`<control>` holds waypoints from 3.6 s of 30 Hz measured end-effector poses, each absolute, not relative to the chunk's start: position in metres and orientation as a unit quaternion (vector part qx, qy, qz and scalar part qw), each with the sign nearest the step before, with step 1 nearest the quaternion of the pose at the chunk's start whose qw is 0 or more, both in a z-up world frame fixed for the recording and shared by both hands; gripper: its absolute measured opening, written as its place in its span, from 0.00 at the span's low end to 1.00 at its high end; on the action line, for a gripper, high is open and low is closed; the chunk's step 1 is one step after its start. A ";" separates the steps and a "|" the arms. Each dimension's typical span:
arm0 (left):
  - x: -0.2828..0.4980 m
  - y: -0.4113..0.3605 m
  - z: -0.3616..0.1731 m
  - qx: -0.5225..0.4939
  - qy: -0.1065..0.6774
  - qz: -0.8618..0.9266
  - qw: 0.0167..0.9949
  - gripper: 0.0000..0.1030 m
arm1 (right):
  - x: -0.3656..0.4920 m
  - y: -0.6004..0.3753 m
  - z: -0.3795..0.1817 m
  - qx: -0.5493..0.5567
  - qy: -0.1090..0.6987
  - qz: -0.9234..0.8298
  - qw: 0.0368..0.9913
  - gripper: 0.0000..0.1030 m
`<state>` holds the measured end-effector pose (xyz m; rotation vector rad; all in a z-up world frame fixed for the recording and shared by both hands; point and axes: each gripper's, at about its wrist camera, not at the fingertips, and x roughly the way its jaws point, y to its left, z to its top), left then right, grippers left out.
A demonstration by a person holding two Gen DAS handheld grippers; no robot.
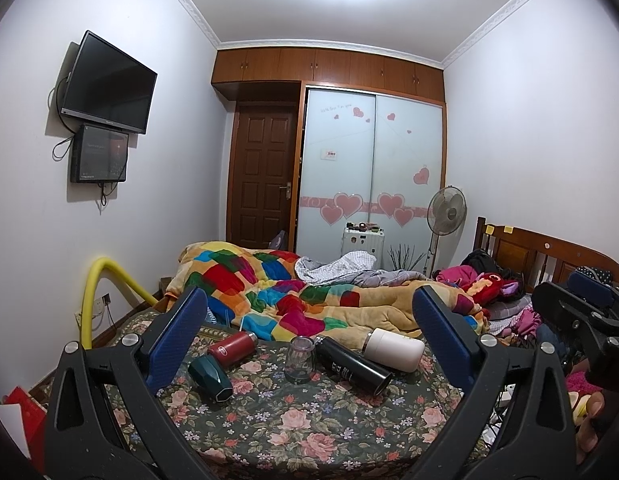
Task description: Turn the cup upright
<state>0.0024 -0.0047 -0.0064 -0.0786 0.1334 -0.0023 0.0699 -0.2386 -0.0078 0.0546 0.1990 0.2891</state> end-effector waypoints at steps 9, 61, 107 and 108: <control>0.009 -0.002 -0.005 -0.043 0.073 0.003 0.996 1.00 | 0.073 -0.235 -0.008 0.025 0.106 0.146 0.983 1.00; 0.201 0.087 -0.217 -0.088 0.378 0.109 0.915 1.00 | 0.415 -0.157 -0.265 -0.139 0.577 0.232 0.771 0.81; 0.128 0.061 -0.156 -0.062 0.319 0.093 0.941 1.00 | 0.274 -0.135 -0.183 -0.155 0.474 0.322 0.805 0.62; 0.128 0.062 -0.157 -0.062 0.321 0.093 0.941 1.00 | 0.274 -0.133 -0.190 -0.159 0.479 0.322 0.801 0.62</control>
